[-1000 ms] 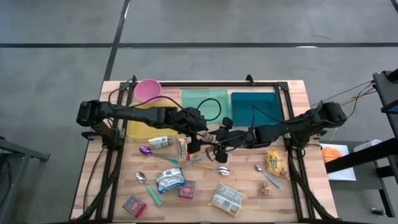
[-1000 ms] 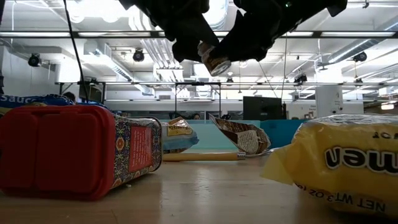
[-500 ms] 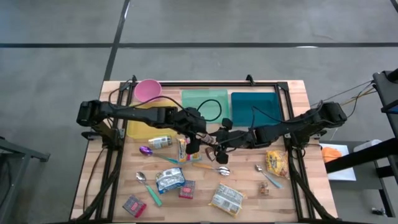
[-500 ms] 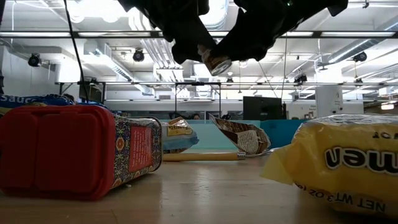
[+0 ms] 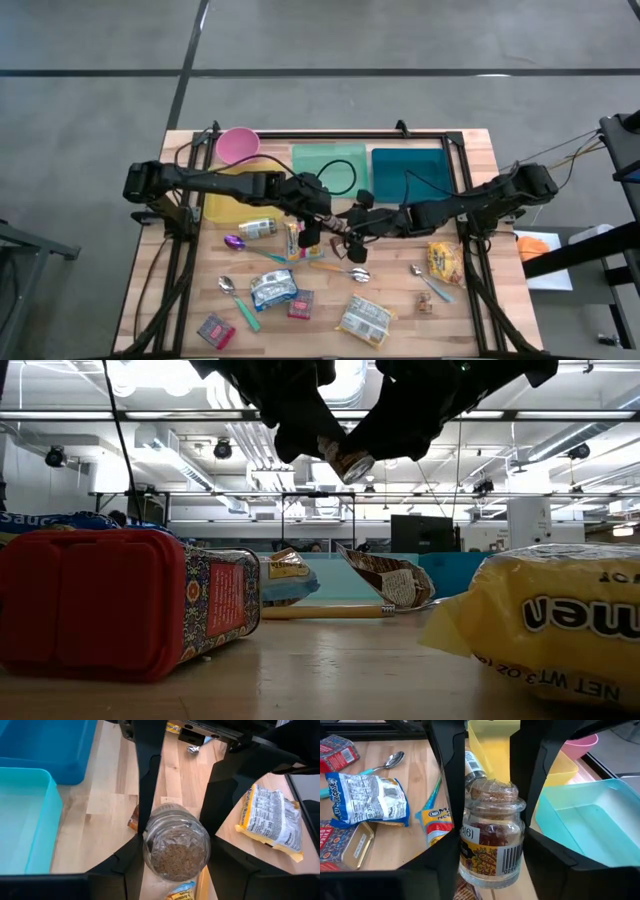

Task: Pick & Place Food Item
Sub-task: Put the top brown seasoning bottle into the green bin

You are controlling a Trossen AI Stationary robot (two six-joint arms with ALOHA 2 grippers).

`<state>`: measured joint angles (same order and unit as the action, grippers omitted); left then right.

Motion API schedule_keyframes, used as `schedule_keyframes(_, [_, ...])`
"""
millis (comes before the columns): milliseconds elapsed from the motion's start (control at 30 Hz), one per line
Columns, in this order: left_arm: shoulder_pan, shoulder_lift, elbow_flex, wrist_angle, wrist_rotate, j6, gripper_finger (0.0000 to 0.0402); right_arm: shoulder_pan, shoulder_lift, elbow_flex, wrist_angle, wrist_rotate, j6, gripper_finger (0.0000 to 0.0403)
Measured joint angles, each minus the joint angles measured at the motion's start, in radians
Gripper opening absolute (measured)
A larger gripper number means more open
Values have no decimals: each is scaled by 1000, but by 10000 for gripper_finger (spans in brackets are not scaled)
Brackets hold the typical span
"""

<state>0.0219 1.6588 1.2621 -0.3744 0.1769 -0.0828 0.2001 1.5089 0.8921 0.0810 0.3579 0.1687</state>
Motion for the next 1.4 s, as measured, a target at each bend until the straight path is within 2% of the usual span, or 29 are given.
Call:
schedule_keyframes(167, [0,-1,1,5,11,-8,179,1,0,0,0,-3,-16,283])
schedule_keyframes(333, [-1,-1,2,5,-12,-26,179,-1,0,0,0,9,0,321])
schedule_keyframes(500, [8,-4,6,-35,-85,-32,179,0,0,0,-14,53,34,328])
schedule_keyframes(700, [53,-5,56,-153,-186,-47,179,-4,0,0,-174,72,162,329])
schedule_keyframes(833, [110,-5,70,-172,-185,-10,179,-4,0,-4,-213,90,228,329])
schedule_keyframes(1067, [255,4,69,-244,-185,1,179,0,0,-11,-212,91,232,330])
schedule_keyframes(1233, [346,40,68,-286,-178,-16,179,0,0,-14,-212,91,232,330])
schedule_keyframes(1400, [388,103,76,-303,-177,-53,179,0,0,-22,-212,90,232,330])
